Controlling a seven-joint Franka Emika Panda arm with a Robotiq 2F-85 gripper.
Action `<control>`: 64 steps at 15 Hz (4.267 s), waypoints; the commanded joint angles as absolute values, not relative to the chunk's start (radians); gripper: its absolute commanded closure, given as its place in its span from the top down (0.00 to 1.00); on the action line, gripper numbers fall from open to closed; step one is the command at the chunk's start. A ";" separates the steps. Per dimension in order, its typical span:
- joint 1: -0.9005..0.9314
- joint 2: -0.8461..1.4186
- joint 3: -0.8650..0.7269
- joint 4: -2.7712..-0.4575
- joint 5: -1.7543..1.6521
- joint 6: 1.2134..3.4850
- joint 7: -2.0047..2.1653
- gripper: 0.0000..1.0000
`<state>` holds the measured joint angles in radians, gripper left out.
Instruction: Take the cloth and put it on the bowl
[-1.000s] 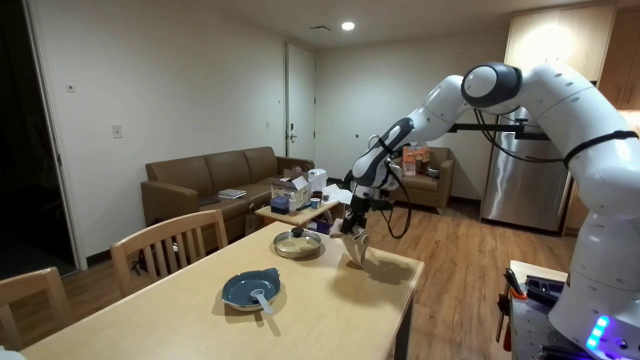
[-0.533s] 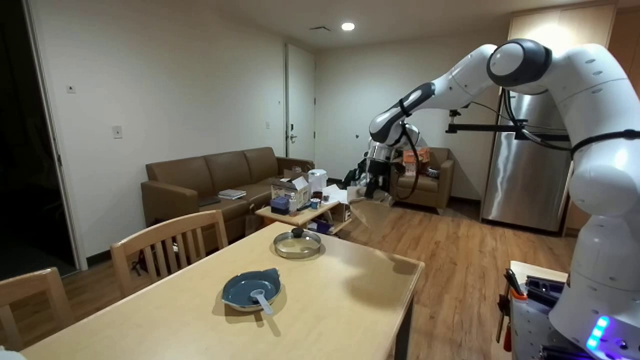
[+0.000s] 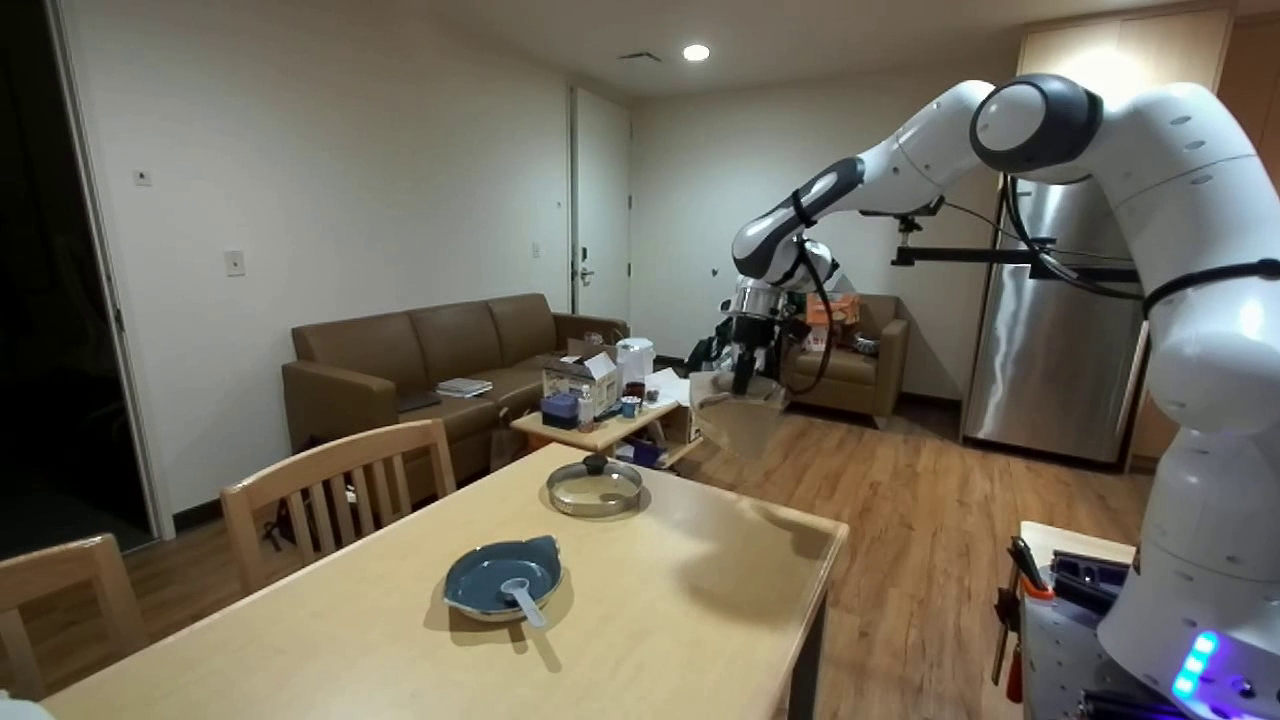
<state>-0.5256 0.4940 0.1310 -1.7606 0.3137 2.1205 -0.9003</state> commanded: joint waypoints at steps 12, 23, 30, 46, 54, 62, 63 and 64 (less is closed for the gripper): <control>-0.240 0.740 0.106 -1.419 0.247 2.050 -1.058 0.02; 0.000 0.851 0.211 -1.124 0.172 1.882 -1.042 0.01; 0.058 0.856 0.212 -1.110 0.173 1.875 -1.005 0.01; 0.098 0.861 0.174 -1.110 0.010 1.963 -1.005 0.02; 0.088 0.884 0.177 -1.087 0.019 1.981 -1.013 0.01; 0.038 1.071 0.187 -0.893 0.016 1.951 -1.158 0.01; 0.037 1.103 0.193 -0.862 0.018 1.938 -1.193 0.01; 0.037 1.128 0.195 -0.839 0.022 1.928 -1.215 0.01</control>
